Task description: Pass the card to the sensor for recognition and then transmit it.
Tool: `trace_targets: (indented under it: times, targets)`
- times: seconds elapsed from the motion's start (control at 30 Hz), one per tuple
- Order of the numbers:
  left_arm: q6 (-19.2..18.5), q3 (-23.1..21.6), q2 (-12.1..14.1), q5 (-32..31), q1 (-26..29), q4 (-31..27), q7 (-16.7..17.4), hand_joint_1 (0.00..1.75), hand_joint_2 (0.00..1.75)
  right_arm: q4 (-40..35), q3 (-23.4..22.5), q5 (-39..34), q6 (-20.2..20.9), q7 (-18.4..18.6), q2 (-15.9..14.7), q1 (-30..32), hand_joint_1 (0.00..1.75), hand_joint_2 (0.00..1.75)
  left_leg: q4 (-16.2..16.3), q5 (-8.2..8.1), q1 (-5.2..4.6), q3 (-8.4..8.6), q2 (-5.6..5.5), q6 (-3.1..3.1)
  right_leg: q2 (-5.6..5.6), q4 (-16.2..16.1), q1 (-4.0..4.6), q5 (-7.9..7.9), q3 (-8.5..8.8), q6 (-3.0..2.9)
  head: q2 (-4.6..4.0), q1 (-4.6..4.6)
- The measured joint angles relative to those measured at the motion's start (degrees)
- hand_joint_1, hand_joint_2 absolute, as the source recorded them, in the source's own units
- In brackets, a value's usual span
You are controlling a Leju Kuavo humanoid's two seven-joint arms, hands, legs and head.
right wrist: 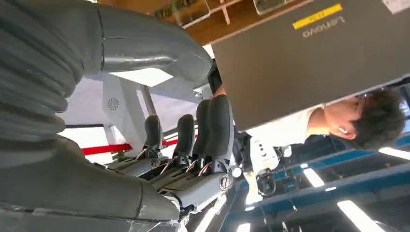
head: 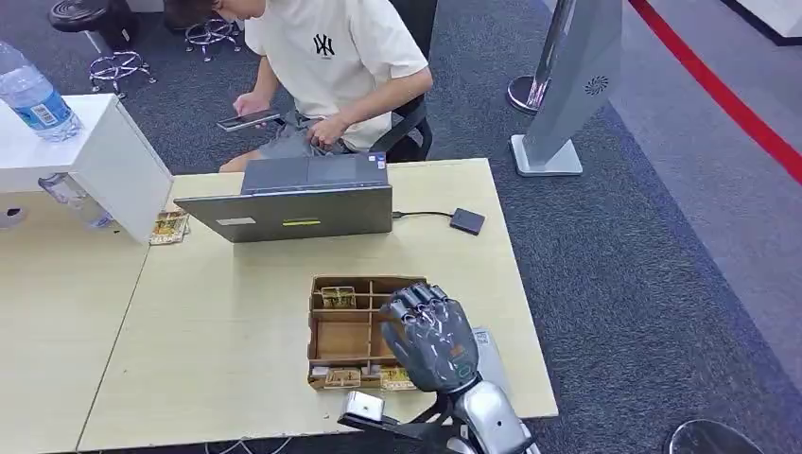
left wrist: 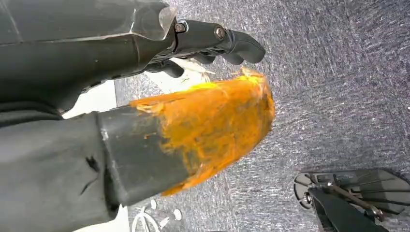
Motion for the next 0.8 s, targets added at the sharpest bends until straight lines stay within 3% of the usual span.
trace_targets:
  times: [0.6, 0.8]
  targets:
    - [-0.13, 0.00, 0.00, -0.92, -0.01, 0.00, 0.02, 0.00, 0.00, 6.36, -0.90, 0.24, 0.00, 0.35, 1.18, -2.93, 0.96, 1.75, 0.00, 0.00, 0.00, 0.00, 0.00, 0.00, 0.00, 0.00, 0.00, 0.00, 0.00, 0.00, 0.00, 0.00]
    - [-0.28, 0.00, -0.02, -1.09, -0.01, 0.00, 0.09, 0.00, 0.00, 8.22, -0.87, 0.59, 0.00, 0.98, 1.46, -3.77, 0.87, 1.75, 0.00, 0.00, 0.00, 0.00, 0.00, 0.00, 0.00, 0.00, 0.00, 0.00, 0.00, 0.00, 0.00, -0.02]
